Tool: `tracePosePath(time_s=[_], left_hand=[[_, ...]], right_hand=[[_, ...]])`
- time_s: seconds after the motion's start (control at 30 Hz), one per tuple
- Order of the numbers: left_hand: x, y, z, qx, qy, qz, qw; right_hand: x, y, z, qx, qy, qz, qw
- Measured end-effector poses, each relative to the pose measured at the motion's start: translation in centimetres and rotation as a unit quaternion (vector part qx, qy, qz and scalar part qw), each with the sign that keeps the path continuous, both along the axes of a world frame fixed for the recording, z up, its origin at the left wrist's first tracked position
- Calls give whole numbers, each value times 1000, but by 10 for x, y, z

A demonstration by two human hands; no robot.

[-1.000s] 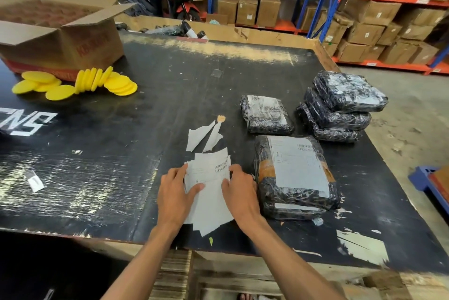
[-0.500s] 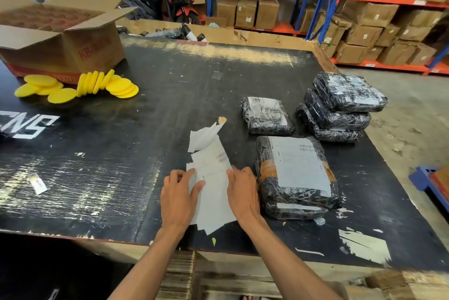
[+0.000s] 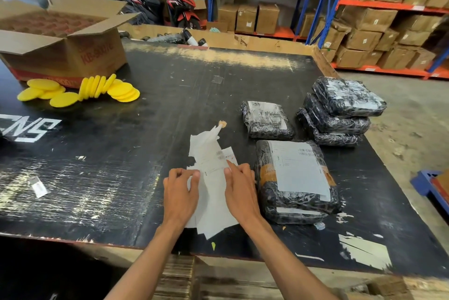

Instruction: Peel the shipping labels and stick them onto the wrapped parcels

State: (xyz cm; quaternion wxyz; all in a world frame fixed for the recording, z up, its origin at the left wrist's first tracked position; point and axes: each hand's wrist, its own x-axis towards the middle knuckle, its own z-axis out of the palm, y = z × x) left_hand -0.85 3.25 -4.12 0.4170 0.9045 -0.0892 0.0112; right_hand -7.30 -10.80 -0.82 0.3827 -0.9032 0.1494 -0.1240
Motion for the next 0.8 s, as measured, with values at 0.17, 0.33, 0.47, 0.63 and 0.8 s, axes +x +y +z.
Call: tracePosePath(time_s=[0.17,0.33,0.47,0.63,0.8], left_hand=[[-5,-1,27,-172,48,1,984],[-16,13,50,-239,117,-107,958],[-13,22,33,-203,177,-124,955],[-18,21,32,-201,177,-90,959],[-23,26,44,-269,211,-81,936]], right_hand=[[7,1,22,244,-66,-40,967],[10,-7,36,339,-52,-18,939],[11,0,27,365,10,-12,931],[8,4,20,377,8,-65,924],[8,-2,34,407,-28,-76,910]])
